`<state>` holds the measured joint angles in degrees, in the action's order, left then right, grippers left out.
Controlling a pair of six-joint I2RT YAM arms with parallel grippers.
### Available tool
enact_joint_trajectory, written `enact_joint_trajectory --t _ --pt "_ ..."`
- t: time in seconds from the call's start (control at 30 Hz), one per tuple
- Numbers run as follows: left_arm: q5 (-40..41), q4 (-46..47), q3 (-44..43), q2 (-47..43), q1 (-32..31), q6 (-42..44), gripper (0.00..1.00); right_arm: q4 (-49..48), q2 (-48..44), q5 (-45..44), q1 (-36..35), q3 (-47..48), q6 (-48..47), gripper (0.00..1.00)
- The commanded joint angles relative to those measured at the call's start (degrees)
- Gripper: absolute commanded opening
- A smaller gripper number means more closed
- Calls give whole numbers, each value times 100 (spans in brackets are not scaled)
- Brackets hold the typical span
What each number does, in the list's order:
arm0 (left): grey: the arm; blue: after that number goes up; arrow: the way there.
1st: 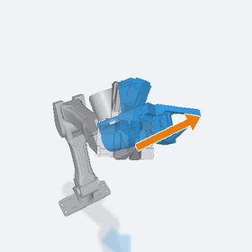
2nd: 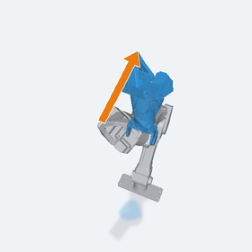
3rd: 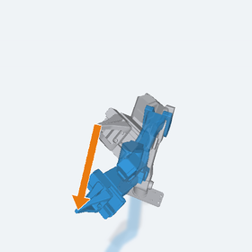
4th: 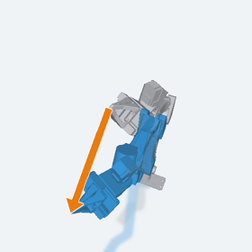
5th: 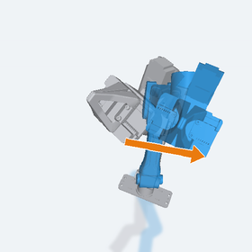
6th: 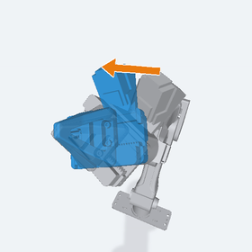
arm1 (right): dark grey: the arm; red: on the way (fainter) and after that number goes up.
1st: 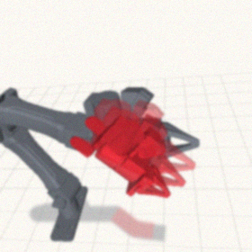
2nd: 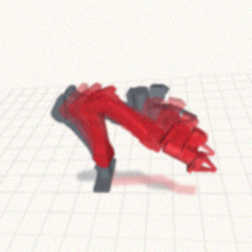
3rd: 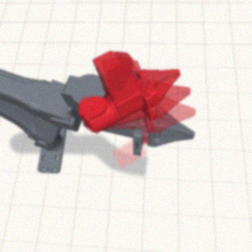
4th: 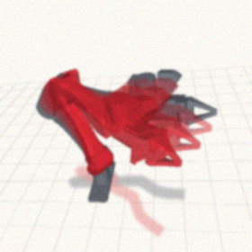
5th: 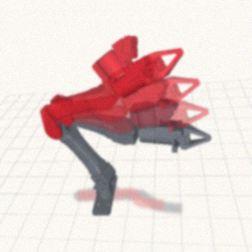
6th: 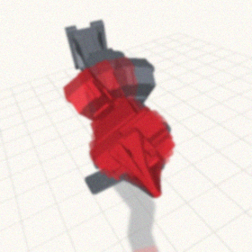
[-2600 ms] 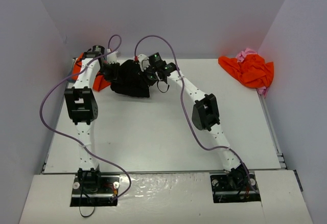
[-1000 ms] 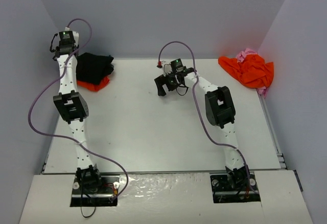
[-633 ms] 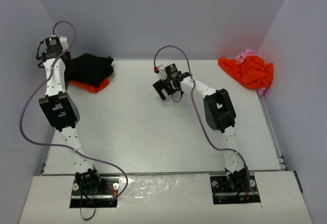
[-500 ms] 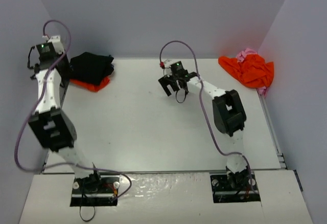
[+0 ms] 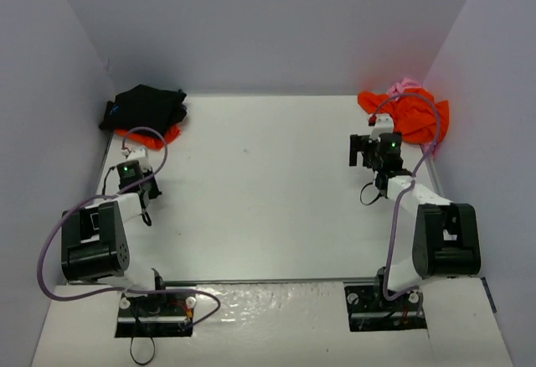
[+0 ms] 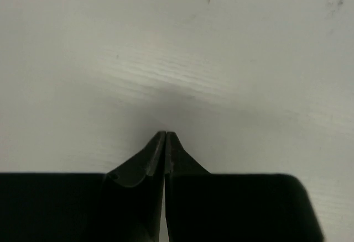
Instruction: Fold and stack the t-shirts
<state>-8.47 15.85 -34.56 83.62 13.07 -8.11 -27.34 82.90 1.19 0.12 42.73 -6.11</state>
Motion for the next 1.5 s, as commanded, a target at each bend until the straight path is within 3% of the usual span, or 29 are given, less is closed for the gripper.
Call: enact_joint_trajectory --t 0.0,0.1,0.17,0.23,0.27,0.37,0.4,0.43,0.47,0.53,0.63,0.77,0.9,1.1,1.47 --pt "301 1727 -85 184 -375 99 0 -1640 366 274 324 -281 297 100" --pt "659 2416 217 80 -680 305 0 -2265 477 484 577 -556 710 100" --pt "1042 3557 802 165 -1089 533 0 -2903 384 667 672 -837 992 100" --pt "1405 4428 1219 398 -1522 1027 0 -4191 291 461 421 -1247 559 100" --pt "1502 4522 1298 423 -1668 1163 0 -4999 294 340 256 -1575 342 100" --pt "1571 4365 1206 383 -1493 883 5 -6078 606 -311 -44 -2250 -505 100" --pt "1574 4201 1164 346 -1491 881 17 -6096 451 -435 138 -2248 -378 100" --pt "1559 4302 1174 381 -1486 881 49 -5667 158 -134 467 -2120 22 100" --pt "1558 4356 1184 377 -1475 881 69 -5175 -59 63 711 -1917 399 100" --pt "1596 4445 1260 336 -1465 734 97 -3918 -162 232 1106 -1452 915 100" --pt "1594 4339 1215 323 -1457 724 97 -3194 -19 1638 1462 -1225 1356 100" --pt "1547 4419 1283 340 -1448 739 97 -3726 251 1158 1227 -1525 1432 100" --pt "1673 4461 1267 349 -1448 681 97 -5547 707 1302 991 -2371 991 100" --pt "1904 4571 1344 342 -1448 612 97 -5486 1001 242 157 -2294 415 100" --pt "1915 4568 1343 344 -1448 618 97 -5502 1000 663 353 -2326 461 100"
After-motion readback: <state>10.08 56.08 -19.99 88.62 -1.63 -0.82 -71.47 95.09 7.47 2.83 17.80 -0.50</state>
